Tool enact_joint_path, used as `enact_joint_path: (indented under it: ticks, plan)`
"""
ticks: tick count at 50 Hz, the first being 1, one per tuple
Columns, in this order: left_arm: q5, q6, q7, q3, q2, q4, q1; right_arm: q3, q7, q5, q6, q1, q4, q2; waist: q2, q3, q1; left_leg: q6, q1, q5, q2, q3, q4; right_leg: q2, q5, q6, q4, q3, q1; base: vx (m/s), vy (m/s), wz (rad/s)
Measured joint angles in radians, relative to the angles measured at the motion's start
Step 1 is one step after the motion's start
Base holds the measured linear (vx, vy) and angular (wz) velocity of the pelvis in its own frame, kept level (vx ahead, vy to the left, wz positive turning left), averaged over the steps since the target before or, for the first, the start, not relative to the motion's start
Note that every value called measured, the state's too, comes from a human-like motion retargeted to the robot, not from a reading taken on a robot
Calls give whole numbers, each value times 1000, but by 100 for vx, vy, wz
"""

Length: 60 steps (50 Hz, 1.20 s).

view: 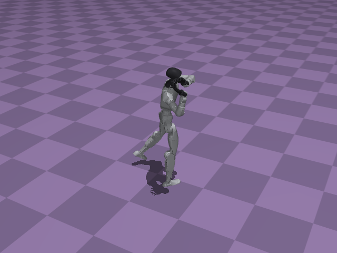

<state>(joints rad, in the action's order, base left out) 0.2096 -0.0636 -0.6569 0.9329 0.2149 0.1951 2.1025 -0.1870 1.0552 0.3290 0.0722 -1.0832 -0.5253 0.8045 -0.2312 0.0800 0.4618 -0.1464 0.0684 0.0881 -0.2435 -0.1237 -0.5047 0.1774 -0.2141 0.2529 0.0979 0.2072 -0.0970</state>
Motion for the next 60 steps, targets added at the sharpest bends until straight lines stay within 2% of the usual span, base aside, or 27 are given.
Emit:
enact_joint_path:
  ticks: [6, 7, 8, 9, 10, 11, 13, 15, 16, 17, 18, 20, 23, 25, 26, 27, 29, 33, 38, 40, 42, 43, 45, 46, 50, 53, 60]
  plan:
    - [-11, 20, 223, 75, -25, 134, -4, -49, 66, -116, 4, 27, 160, -252, -2, 23, -12, 51, 11, -181, -59, -352, 84, 68, -16, -19, 57, -192, -19, -21, 25, 167]
    - [3, 27, 270, 92, -31, 169, -5, -54, 86, -103, -28, 31, 220, -275, -2, 24, -15, 58, 12, -206, -62, -411, 102, 82, -17, -26, 67, -233, -18, -21, 31, 220]
    - [34, 32, 319, 117, -35, 211, -1, -57, 127, -13, -125, 35, 327, -266, 2, 25, -18, 68, 11, -229, -64, -464, 120, 97, -19, -37, 80, -278, -16, -20, 32, 233]
    - [26, 44, 357, 132, -61, 259, -10, -53, 140, -84, -85, 30, 356, -307, -2, 18, -36, 77, 10, -251, -63, -507, 141, 113, -17, -43, 91, -327, -11, -19, 33, 245]
    - [-1, 59, 390, 142, -98, 309, -24, -44, 139, -236, 22, 21, 347, -373, -10, 6, -62, 86, 8, -270, -59, -545, 163, 130, -14, -47, 101, -377, -4, -17, 34, 253]
    - [-14, 72, 416, 161, -121, 360, -46, -46, 161, -281, 47, 29, 394, -396, -13, -6, -87, 94, 1, -286, -55, -552, 187, 142, -8, -58, 112, -428, 9, -15, 36, 256]
    - [-34, 114, 484, 199, -149, 462, -97, -32, 75, -362, -5, 38, 530, -438, -17, -25, -133, 120, -26, -311, -47, -493, 219, 161, 6, -89, 141, -522, 38, -11, 38, 257]
    - [-99, 128, 476, 216, -178, 552, -156, -24, 94, -511, 133, 20, 606, -496, -19, -45, -202, 120, -68, -320, -42, -371, 233, 177, 32, -103, 180, -608, 73, -5, 39, 264]
    - [-130, 141, 459, 218, -188, 589, -197, 20, 121, -426, -12, 12, 736, -463, -9, -61, -252, 115, -84, -319, -37, -314, 231, 188, 53, -108, 206, -642, 92, 0, 39, 259]
    - [-177, 156, 439, 214, -194, 625, -234, 43, 127, -443, -50, 0, 805, -468, 0, -74, -304, 109, -98, -318, -30, -260, 229, 199, 76, -114, 233, -671, 111, 4, 39, 249]
    - [-257, 173, 414, 196, -192, 657, -261, 26, 88, -664, 125, -20, 753, -550, 6, -80, -358, 100, -107, -314, -21, -212, 229, 210, 102, -120, 262, -692, 129, 7, 39, 241]
    - [-348, 224, 376, 158, -166, 692, -324, 78, -29, -904, 206, -31, 810, -596, 36, -103, -483, 83, -102, -305, 1, -124, 241, 230, 153, -140, 328, -707, 167, 11, 37, 230]
    - [-343, 295, 412, 131, -31, 691, -371, 243, -335, -1284, 182, -108, 1007, -629, 102, -117, -657, 43, -86, -308, 42, 0, 244, 258, 198, -171, 443, -666, 206, 17, 32, 222]
    - [-395, 324, 476, 125, 64, 713, -394, 390, -464, -1452, 121, -195, 1172, -639, 150, -118, -758, 21, -82, -308, 79, 80, 245, 267, 218, -185, 504, -617, 221, 21, 25, 225]
    - [-402, 321, 525, 129, 101, 720, -421, 473, -666, -1521, 69, -206, 1216, -636, 174, -139, -810, 19, -93, -307, 98, 122, 242, 264, 237, -187, 519, -595, 224, 23, 21, 230]
    - [-415, 320, 552, 138, 138, 725, -440, 554, -753, -1539, 32, -230, 1272, -638, 199, -149, -858, 16, -101, -303, 117, 163, 243, 258, 257, -189, 533, -571, 227, 23, 18, 231]
    - [-483, 328, 533, 166, 194, 730, -440, 687, -565, -1439, 3, -315, 1390, -646, 257, -126, -951, 13, -107, -286, 153, 240, 265, 236, 303, -188, 549, -508, 236, 21, 14, 234]
    - [-614, 300, 500, 169, 231, 719, -435, 758, -581, -1540, -20, -390, 1457, -645, 346, -61, -1124, -3, -131, -237, 215, 410, 322, 147, 426, -154, 548, -336, 244, 17, 8, 247]
    - [-609, 283, 526, 124, 283, 676, -425, 733, -636, -1515, -57, -457, 1486, -641, 396, 14, -1200, -22, -166, -186, 256, 634, 434, -53, 562, -27, 479, -28, 278, 14, 0, 262]
    - [-558, 287, 617, 120, 327, 657, -427, 768, -816, -1328, -196, -470, 1499, -619, 411, 26, -1184, -33, -166, -151, 239, 720, 513, -148, 597, 8, 431, 91, 306, 15, -19, 245]
    - [-542, 258, 639, 129, 347, 646, -431, 755, -1003, -1597, -139, -437, 1428, -638, 411, 38, -1176, -66, -155, -146, 197, 789, 568, -241, 628, 9, 384, 162, 347, 23, -40, 206]
    - [-528, 269, 642, 123, 327, 653, -425, 807, -875, -1372, -180, -463, 1483, -596, 416, 56, -1193, -73, -151, -148, 188, 815, 586, -273, 634, 9, 371, 193, 363, 27, -41, 166]
    - [-559, 260, 588, 116, 340, 640, -445, 774, -682, -1583, -53, -438, 1449, -644, 423, 68, -1187, -86, -147, -155, 195, 848, 592, -312, 654, 9, 338, 252, 398, 28, -34, 124]
    - [-562, 253, 579, 116, 340, 637, -454, 785, -652, -1557, -35, -437, 1451, -641, 426, 72, -1190, -72, -146, -163, 198, 858, 592, -321, 660, 9, 328, 267, 409, 25, -27, 82]
    - [-582, 250, 574, 96, 343, 627, -480, 802, -638, -1520, -22, -423, 1438, -640, 435, 85, -1206, -3, -137, -182, 212, 872, 592, -330, 677, 9, 318, 288, 427, 13, -14, 21]
    - [-612, 248, 564, 83, 318, 633, -474, 814, -637, -1520, -25, -427, 1435, -613, 431, 94, -1226, 2, -132, -177, 210, 852, 592, -318, 673, 9, 342, 263, 411, -3, 4, -37]
    - [-626, 250, 556, 69, 341, 610, -522, 812, -596, -1448, -59, -419, 1457, -646, 412, 32, -1153, -1, -116, -149, 199, 767, 592, -271, 658, 9, 355, 262, 391, -8, 12, -64]
